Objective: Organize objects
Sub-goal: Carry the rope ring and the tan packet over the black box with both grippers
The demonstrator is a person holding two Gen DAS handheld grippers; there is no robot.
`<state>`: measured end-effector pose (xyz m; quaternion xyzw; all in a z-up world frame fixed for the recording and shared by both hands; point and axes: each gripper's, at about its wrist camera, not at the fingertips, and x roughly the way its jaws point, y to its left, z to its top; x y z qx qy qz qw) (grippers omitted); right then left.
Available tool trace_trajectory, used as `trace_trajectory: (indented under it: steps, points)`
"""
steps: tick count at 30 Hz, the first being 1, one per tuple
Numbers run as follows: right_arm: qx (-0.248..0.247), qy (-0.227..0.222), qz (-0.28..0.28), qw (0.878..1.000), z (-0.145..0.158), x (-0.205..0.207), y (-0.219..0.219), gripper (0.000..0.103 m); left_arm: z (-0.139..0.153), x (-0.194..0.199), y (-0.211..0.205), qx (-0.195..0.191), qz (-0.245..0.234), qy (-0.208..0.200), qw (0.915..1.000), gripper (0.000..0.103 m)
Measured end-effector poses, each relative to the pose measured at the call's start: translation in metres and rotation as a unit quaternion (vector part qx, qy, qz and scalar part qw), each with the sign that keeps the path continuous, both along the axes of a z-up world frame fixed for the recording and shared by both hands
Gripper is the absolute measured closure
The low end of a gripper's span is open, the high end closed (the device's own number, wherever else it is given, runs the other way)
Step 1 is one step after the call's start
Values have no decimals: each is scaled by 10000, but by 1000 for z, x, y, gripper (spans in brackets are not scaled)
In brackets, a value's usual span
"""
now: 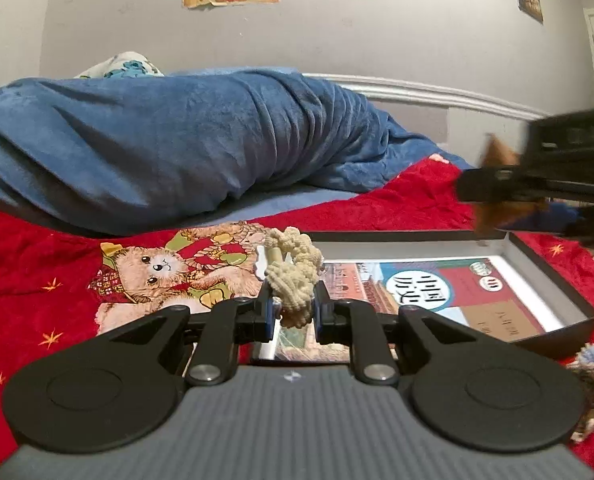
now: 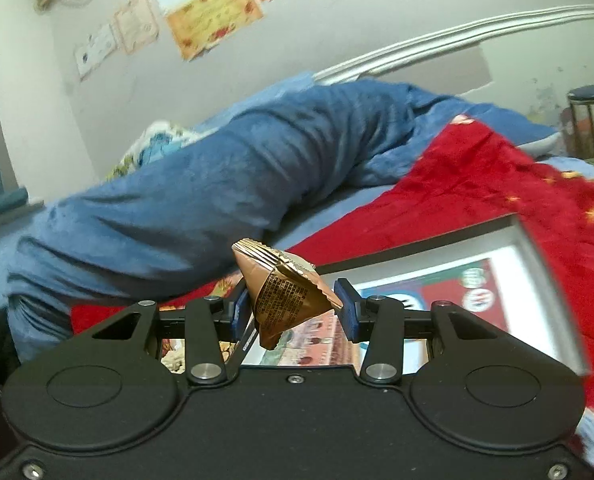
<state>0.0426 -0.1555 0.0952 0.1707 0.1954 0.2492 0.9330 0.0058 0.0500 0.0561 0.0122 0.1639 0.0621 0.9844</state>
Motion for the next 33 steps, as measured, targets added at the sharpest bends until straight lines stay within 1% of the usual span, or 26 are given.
trace_trajectory:
  steps: [4, 7, 11, 13, 16, 20, 23, 26, 30, 33]
  points:
    - [-97, 195, 192, 9996, -9, 31, 30, 60, -4, 16, 7, -13, -248, 280, 9993, 82]
    - [-160, 307, 233, 9991, -18, 46, 41, 60, -9, 23, 8, -18, -372, 471, 9982, 81]
    - [-65, 541, 297, 9981, -36, 58, 37, 60, -15, 26, 5, 25, -492, 559, 9972, 81]
    - [-103, 679, 289, 9972, -45, 60, 32, 60, -19, 27, 4, 2, -561, 562, 9968, 81]
    - [-188, 796, 355, 9960, -55, 60, 30, 60, -25, 31, 4, -38, -560, 687, 9961, 80]
    - [-264, 835, 454, 9951, -58, 58, 35, 60, -30, 38, 5, -43, -454, 819, 9956, 80]
    - [-336, 864, 439, 9947, -59, 57, 40, 60, -31, 39, 7, -85, -505, 856, 9950, 80]
    - [-360, 874, 390, 9948, -57, 56, 43, 60, -31, 39, 7, -77, -524, 851, 9950, 80]
    - [-307, 912, 265, 9950, -53, 56, 45, 60, -30, 42, 10, -170, -557, 914, 9941, 80]
    - [-377, 923, 184, 9949, -52, 56, 48, 60, -31, 43, 10, -139, -594, 918, 9939, 80]
